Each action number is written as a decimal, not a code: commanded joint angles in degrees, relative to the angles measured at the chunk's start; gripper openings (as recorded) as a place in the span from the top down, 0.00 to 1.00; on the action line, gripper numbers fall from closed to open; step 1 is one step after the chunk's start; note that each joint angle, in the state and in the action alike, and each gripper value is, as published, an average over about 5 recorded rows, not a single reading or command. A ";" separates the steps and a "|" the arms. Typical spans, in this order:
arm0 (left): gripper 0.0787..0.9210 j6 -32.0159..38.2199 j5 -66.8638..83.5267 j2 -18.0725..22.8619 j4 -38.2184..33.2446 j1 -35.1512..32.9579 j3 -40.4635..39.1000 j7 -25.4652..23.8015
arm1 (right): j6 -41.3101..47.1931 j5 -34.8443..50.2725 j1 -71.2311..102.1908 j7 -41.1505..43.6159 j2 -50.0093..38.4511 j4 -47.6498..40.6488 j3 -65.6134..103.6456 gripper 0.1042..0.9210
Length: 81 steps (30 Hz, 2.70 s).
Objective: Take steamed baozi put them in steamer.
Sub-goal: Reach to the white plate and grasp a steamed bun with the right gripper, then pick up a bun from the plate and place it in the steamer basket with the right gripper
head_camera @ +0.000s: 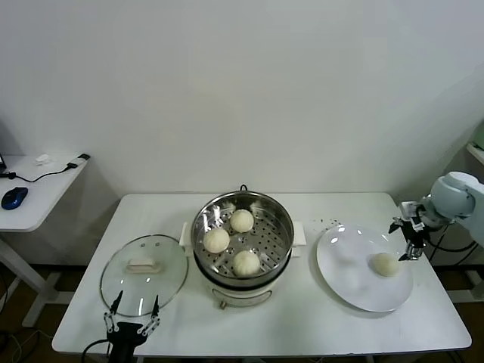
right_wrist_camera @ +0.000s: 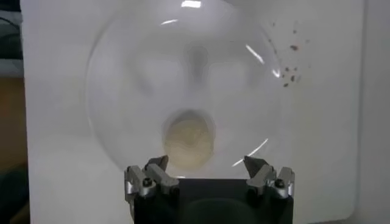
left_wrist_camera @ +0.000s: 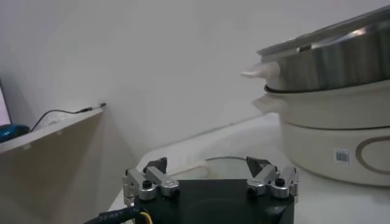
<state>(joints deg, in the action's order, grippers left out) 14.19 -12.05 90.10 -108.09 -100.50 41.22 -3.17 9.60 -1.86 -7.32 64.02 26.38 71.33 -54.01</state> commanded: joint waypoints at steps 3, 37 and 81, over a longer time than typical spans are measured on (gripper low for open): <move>0.12 -0.26 -0.36 0.12 0.78 0.25 0.18 -0.04 | -0.89 -5.18 13.40 0.82 7.94 -11.32 11.59 0.12; 0.12 -0.12 -0.51 -0.14 1.73 0.25 0.62 0.11 | -1.90 -4.52 12.29 0.93 9.92 -15.46 11.46 0.40; 0.12 1.41 0.68 -1.32 1.93 0.41 -4.96 0.37 | 16.34 57.43 -43.86 -12.05 41.33 2.67 -43.84 0.44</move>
<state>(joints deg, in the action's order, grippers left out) 15.62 -11.38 88.78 -105.94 -99.84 36.72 -2.82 23.33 47.84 -48.50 55.50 58.46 72.59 -90.88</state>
